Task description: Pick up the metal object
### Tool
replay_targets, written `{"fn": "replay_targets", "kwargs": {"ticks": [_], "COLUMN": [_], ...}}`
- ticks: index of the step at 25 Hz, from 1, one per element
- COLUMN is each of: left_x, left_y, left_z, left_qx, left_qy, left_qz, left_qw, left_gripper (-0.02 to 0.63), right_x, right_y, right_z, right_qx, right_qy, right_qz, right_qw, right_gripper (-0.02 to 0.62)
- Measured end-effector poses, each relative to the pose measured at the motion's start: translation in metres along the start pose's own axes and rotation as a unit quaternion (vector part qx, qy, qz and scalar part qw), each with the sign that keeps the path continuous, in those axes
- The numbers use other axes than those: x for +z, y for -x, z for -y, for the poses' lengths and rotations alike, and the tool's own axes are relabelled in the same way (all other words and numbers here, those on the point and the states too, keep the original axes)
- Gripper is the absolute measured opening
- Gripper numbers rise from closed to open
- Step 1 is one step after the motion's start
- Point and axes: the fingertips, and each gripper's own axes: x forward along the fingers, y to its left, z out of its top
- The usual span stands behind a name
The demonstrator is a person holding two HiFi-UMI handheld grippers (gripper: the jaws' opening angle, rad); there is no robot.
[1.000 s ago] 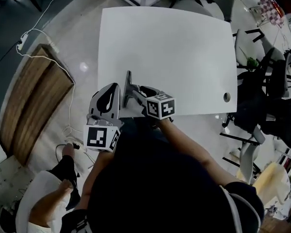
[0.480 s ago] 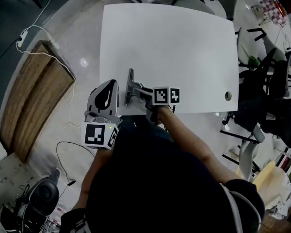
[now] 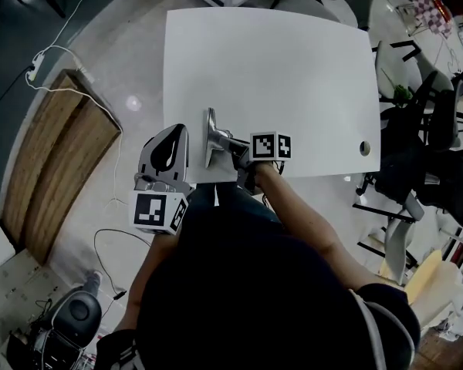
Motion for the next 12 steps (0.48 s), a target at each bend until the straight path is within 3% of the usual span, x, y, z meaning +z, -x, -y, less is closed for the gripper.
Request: {"fn": "replay_targets", "kwargs": {"ticks": [6,9,12], "left_x": [0.006,0.014,0.025], "left_y": [0.003,0.0,-0.005], "left_z": [-0.002,-0.002,0.0], "left_qx": [-0.011,-0.017,-0.025], "left_qy": [-0.005,-0.01,-0.017], "left_qz": [0.01,0.018,0.03], "left_qw": [0.9999,0.9996,0.9991], "left_gripper": [0.023,0.023,0.023], "right_x": [0.018,0.039,0.062], "right_y": [0.014,0.028,0.049], "right_z": [-0.02,-0.044,-0.072], "right_qx": [0.005,0.0,-0.01], "right_qy": [0.026,0.08,0.149], "right_qz": [0.058,0.1,0.151], "right_qw": [0.998,0.992,0.977], "right_gripper": [0.028,0.027,0.026]}}
